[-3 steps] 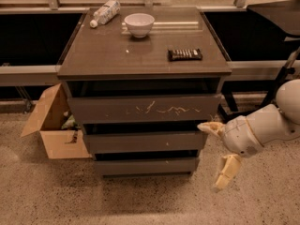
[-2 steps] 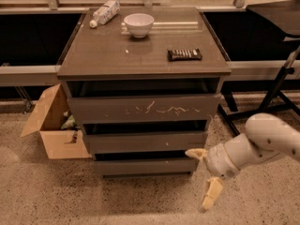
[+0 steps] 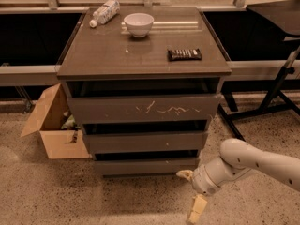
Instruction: Open bottom drawer
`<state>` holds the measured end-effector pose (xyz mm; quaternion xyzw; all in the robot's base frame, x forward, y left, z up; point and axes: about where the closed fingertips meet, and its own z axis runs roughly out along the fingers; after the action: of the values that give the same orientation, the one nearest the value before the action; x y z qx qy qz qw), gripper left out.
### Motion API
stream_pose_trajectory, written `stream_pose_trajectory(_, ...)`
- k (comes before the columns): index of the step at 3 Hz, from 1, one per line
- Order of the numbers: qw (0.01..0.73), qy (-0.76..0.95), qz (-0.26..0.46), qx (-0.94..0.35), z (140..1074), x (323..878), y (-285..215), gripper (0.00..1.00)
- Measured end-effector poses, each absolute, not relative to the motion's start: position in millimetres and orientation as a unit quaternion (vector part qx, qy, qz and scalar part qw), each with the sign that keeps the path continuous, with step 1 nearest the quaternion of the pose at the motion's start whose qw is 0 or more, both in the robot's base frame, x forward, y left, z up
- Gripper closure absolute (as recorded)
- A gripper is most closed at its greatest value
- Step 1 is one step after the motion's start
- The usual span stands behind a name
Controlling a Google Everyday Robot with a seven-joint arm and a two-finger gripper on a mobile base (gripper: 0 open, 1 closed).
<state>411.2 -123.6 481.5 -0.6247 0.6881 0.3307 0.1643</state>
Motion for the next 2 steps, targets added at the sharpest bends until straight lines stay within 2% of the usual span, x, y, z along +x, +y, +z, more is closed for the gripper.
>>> stream_pose_trajectory(1,0.164,0.688,0.331,-0.625,482,411,-124,0.00)
stream_pose_trajectory(2,0.156,0.706,0.302,-0.622,430,442,-143,0.00)
